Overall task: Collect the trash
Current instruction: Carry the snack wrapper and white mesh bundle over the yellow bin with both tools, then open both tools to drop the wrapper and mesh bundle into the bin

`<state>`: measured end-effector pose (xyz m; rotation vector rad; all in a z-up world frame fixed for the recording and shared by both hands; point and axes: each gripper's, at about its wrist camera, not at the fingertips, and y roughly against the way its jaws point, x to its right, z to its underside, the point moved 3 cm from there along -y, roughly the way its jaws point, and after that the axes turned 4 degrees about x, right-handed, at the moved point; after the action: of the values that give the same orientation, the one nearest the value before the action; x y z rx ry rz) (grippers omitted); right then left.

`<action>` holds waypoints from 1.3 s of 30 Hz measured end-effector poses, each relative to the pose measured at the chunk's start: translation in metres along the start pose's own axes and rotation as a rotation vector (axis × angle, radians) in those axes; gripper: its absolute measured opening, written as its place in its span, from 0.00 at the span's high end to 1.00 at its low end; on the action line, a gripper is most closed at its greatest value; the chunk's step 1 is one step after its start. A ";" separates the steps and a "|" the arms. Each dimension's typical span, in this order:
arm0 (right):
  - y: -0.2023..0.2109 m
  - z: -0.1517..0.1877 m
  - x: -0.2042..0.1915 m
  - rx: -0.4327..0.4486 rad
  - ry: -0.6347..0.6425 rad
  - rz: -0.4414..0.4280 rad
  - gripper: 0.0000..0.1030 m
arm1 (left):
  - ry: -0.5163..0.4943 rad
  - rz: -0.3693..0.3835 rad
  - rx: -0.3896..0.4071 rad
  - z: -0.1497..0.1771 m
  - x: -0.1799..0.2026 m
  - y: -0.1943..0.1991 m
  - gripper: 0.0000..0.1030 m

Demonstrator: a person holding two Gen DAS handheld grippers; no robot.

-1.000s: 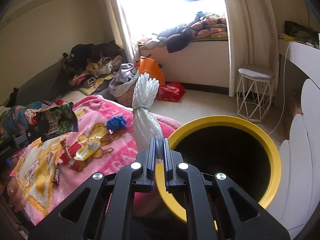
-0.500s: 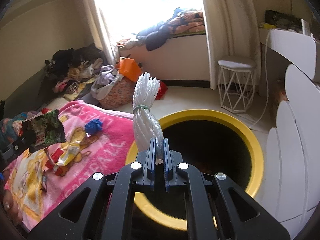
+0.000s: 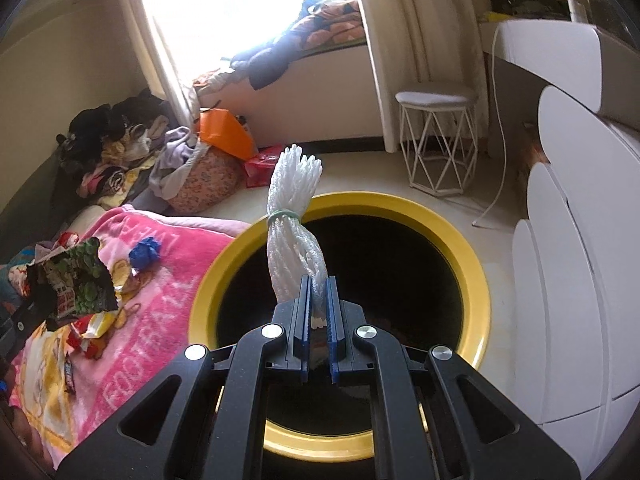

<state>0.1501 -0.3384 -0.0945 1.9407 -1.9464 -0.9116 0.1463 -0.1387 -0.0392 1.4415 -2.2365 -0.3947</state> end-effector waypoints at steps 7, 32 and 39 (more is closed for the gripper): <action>-0.009 0.005 0.017 -0.045 -0.035 0.018 0.93 | -0.022 0.011 -0.038 0.005 0.014 -0.025 0.94; 0.004 -0.008 0.030 0.043 -0.093 0.027 0.32 | 0.050 -0.032 -0.067 0.013 0.002 -0.050 0.10; 0.008 -0.010 0.003 0.067 -0.042 -0.005 0.30 | 0.021 -0.088 -0.007 0.007 -0.008 -0.025 0.10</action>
<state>0.1488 -0.3444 -0.0830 1.9784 -2.0215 -0.9068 0.1655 -0.1415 -0.0587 1.5374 -2.1586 -0.4139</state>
